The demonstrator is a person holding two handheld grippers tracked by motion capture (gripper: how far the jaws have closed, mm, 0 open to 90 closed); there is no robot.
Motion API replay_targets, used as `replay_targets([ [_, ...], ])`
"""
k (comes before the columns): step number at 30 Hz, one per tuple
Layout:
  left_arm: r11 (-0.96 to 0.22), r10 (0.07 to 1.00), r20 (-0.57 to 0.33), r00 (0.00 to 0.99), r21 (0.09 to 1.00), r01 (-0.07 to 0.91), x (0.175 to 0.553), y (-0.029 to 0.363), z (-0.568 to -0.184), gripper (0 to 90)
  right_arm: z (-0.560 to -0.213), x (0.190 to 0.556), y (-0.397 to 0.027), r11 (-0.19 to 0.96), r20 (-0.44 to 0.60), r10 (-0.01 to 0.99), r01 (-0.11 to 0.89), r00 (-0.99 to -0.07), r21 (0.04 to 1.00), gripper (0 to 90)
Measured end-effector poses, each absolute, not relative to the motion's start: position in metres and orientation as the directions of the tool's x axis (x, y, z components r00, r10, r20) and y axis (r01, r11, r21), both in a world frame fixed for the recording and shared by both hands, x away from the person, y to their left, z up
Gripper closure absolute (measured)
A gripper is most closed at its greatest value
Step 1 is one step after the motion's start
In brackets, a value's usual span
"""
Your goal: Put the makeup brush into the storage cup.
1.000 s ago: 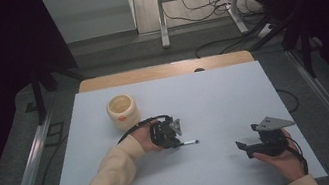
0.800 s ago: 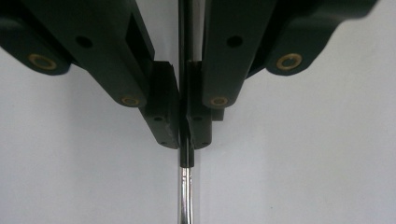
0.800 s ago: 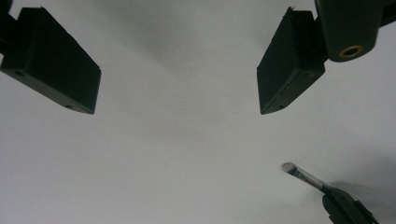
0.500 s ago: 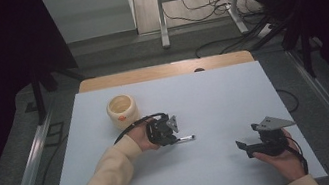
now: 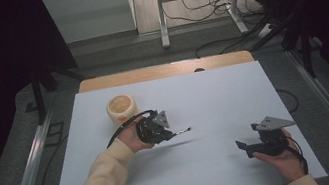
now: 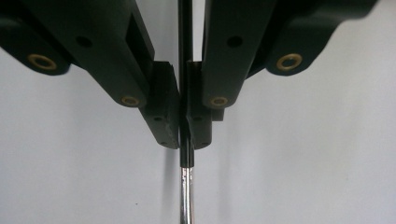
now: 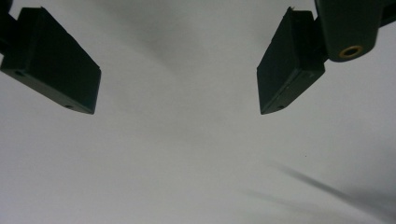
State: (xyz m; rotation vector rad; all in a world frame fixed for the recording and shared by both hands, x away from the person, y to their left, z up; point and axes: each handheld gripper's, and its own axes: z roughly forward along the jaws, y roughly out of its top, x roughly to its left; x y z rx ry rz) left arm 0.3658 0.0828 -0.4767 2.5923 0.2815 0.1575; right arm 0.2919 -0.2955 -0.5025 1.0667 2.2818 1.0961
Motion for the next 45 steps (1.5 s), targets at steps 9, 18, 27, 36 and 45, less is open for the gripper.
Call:
replay_targets([
  [9, -0.795, 0.315, 0.051, 0.948, 0.559, 0.235, 0.359, 0.097, -0.474, 83.8, -0.502, 0.292, -0.296, 0.399, -0.018, 0.776, 0.468, -0.631, 0.789, 14.1],
  [18, -0.755, 0.352, 0.045, 0.935, 0.605, 0.254, 0.348, 0.104, -0.471, 83.8, -0.502, 0.292, -0.296, 0.398, -0.018, 0.777, 0.469, -0.629, 0.788, 14.2],
  [27, -0.74, 0.375, 0.031, 0.927, 0.612, 0.279, 0.341, 0.108, -0.468, 83.8, -0.502, 0.292, -0.296, 0.395, -0.015, 0.779, 0.471, -0.627, 0.789, 14.2],
  [36, -0.686, 0.419, 0.017, 0.908, 0.661, 0.305, 0.335, 0.119, -0.463, 83.8, -0.502, 0.291, -0.296, 0.393, -0.014, 0.78, 0.473, -0.626, 0.789, 14.3],
  [45, -0.652, 0.464, 0.01, 0.886, 0.681, 0.334, 0.333, 0.131, -0.462, 83.8, -0.502, 0.291, -0.295, 0.4, -0.024, 0.779, 0.467, -0.627, 0.789, 14.4],
])
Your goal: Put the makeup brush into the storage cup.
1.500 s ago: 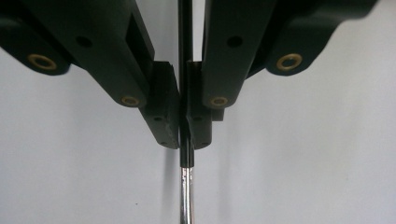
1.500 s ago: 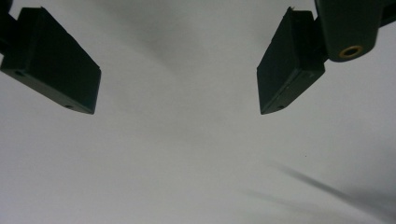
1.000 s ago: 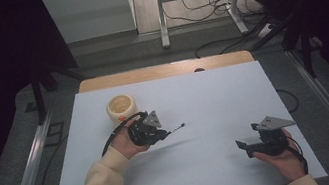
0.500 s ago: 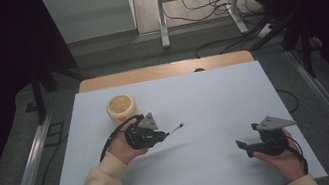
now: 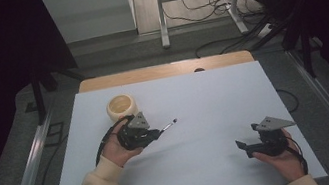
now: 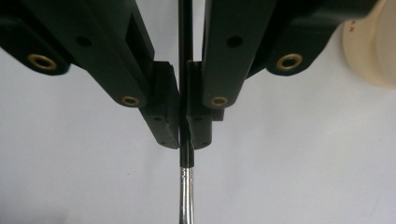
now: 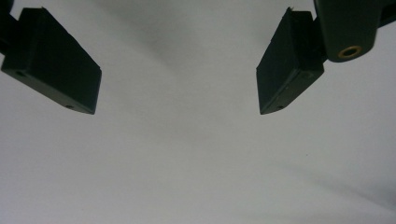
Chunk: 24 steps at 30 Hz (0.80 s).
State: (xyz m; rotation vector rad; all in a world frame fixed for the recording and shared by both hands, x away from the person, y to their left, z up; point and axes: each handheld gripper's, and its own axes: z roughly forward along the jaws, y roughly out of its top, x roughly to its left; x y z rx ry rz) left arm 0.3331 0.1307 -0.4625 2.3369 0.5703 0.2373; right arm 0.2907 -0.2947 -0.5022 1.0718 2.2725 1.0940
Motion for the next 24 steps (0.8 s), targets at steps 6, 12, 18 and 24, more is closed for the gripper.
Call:
replay_targets([
  [6, -0.605, 0.499, -0.006, 0.866, 0.714, 0.353, 0.328, 0.142, -0.458, 83.8, -0.501, 0.29, -0.296, 0.398, -0.026, 0.778, 0.46, -0.628, 0.793, 14.6],
  [12, -0.567, 0.52, -0.002, 0.854, 0.747, 0.347, 0.324, 0.151, -0.449, 83.7, -0.501, 0.29, -0.295, 0.4, -0.029, 0.776, 0.457, -0.63, 0.794, 14.6],
  [18, -0.53, 0.543, -0.004, 0.84, 0.774, 0.347, 0.325, 0.16, -0.444, 83.7, -0.501, 0.29, -0.294, 0.405, -0.032, 0.773, 0.455, -0.634, 0.793, 14.6],
  [24, -0.501, 0.553, -0.021, 0.833, 0.791, 0.352, 0.324, 0.166, -0.441, 83.7, -0.501, 0.29, -0.295, 0.403, -0.031, 0.775, 0.455, -0.631, 0.794, 14.6],
])
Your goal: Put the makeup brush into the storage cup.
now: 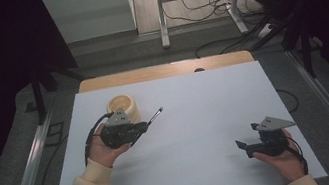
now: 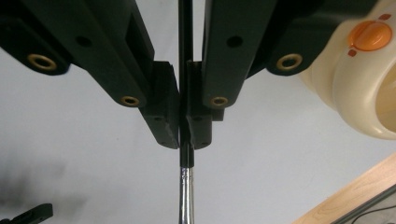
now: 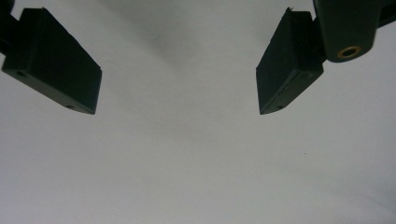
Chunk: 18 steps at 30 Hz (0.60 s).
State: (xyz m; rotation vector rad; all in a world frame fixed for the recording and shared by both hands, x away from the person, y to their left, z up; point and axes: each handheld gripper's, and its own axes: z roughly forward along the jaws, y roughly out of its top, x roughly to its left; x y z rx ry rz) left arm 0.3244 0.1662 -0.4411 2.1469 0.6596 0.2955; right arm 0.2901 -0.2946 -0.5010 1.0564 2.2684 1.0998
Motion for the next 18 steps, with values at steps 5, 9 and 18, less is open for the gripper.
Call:
replay_targets([
  [5, -0.494, 0.556, -0.017, 0.831, 0.798, 0.346, 0.323, 0.169, -0.437, 83.7, -0.501, 0.29, -0.294, 0.407, -0.033, 0.773, 0.455, -0.633, 0.792, 14.6],
  [9, -0.477, 0.565, -0.015, 0.825, 0.81, 0.341, 0.322, 0.172, -0.434, 83.7, -0.501, 0.29, -0.295, 0.405, -0.032, 0.774, 0.456, -0.632, 0.792, 14.7],
  [18, -0.422, 0.604, -0.013, 0.797, 0.843, 0.334, 0.322, 0.181, -0.432, 83.7, -0.501, 0.289, -0.293, 0.411, -0.041, 0.775, 0.453, -0.631, 0.791, 14.7],
])
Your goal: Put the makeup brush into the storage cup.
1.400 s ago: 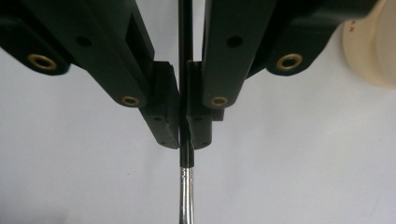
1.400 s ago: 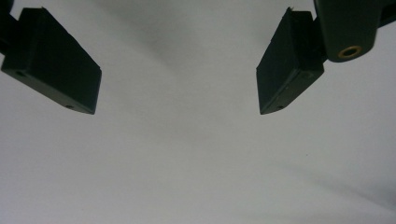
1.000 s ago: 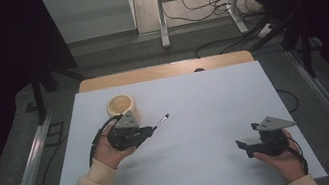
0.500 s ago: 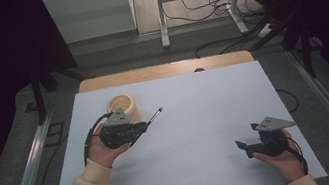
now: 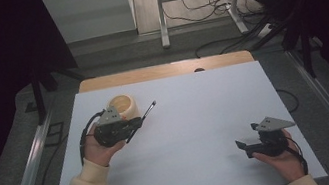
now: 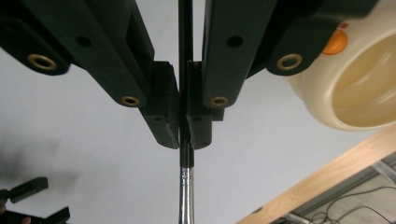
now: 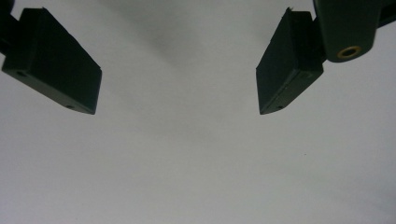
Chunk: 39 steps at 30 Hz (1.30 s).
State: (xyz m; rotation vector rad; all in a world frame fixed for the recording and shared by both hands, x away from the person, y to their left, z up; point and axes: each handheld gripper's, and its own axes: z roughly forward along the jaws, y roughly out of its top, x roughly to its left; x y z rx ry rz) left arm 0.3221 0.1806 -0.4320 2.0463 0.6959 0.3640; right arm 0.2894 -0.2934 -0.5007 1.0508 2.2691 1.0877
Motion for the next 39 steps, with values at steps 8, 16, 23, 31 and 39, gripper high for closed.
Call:
replay_targets([
  [8, -0.377, 0.622, -0.022, 0.783, 0.867, 0.324, 0.321, 0.187, -0.428, 83.7, -0.5, 0.289, -0.294, 0.412, -0.043, 0.774, 0.452, -0.631, 0.791, 14.6],
  [16, -0.342, 0.639, -0.026, 0.769, 0.886, 0.314, 0.32, 0.192, -0.425, 83.7, -0.5, 0.289, -0.293, 0.41, -0.043, 0.776, 0.452, -0.629, 0.792, 14.7],
  [23, -0.312, 0.653, -0.034, 0.757, 0.898, 0.31, 0.319, 0.194, -0.424, 83.7, -0.5, 0.289, -0.293, 0.409, -0.041, 0.777, 0.453, -0.629, 0.792, 14.7],
  [31, -0.272, 0.673, -0.042, 0.738, 0.914, 0.3, 0.32, 0.196, -0.423, 83.7, -0.501, 0.289, -0.293, 0.41, -0.041, 0.776, 0.453, -0.629, 0.791, 14.7],
  [39, -0.248, 0.689, -0.048, 0.723, 0.922, 0.297, 0.322, 0.196, -0.422, 83.7, -0.5, 0.29, -0.293, 0.41, -0.042, 0.773, 0.45, -0.633, 0.793, 14.6],
])
